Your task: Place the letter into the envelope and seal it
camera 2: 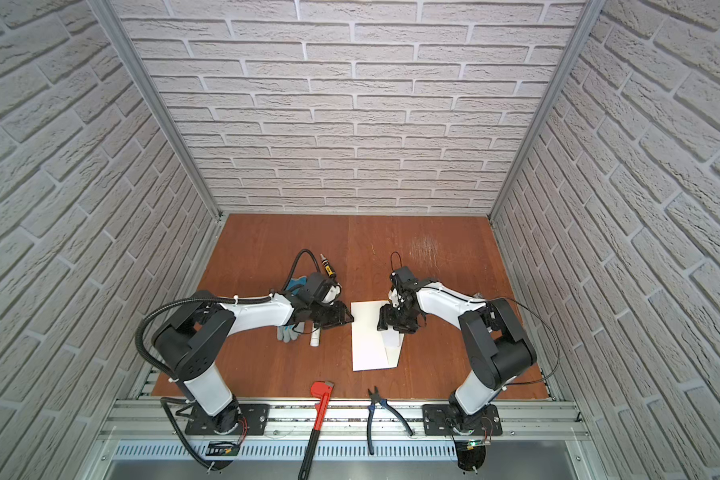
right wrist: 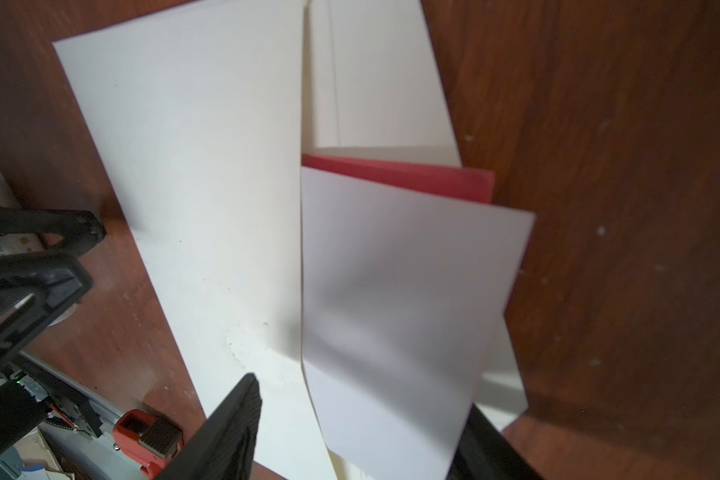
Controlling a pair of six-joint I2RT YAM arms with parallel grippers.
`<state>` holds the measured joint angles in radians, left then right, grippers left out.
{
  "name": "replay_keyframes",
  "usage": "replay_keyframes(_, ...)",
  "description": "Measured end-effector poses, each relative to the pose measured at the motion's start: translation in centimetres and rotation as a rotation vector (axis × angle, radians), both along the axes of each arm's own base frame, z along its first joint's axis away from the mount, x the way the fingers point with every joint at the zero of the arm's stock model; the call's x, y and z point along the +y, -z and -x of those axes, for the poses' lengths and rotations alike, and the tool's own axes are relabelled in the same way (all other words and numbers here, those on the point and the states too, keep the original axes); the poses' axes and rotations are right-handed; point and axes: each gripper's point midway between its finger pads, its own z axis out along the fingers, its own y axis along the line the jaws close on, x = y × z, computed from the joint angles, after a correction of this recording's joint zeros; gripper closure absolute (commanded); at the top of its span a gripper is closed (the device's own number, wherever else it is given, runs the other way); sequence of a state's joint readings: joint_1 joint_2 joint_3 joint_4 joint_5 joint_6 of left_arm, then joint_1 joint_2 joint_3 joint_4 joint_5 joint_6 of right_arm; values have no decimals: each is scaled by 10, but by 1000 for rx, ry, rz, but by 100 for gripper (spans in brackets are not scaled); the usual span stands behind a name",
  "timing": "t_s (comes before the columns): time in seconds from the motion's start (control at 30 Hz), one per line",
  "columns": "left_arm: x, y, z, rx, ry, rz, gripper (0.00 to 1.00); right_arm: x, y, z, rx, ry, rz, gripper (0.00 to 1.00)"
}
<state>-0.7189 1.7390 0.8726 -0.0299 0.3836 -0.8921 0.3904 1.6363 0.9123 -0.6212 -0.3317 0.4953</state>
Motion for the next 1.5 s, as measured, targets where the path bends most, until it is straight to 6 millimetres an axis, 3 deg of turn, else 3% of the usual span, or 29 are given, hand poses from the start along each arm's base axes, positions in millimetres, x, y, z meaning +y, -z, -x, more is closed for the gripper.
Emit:
replay_keyframes(0.33, -17, 2, -2, -3, 18, 66, 61, 10, 0, -2, -2, -16, 33, 27)
replay_keyframes(0.67, -20, 1, -4, -4, 20, 79, 61, 29, -1, -6, -12, -41, 29, 23)
replay_keyframes(1.2, -21, 1, -6, -6, 20, 86, 63, 31, -3, -7, -14, -30, 23, 20)
replay_keyframes(1.5, -24, 1, -6, -3, 29, 97, 64, 44, -5, -11, -27, -20, -26, 15)
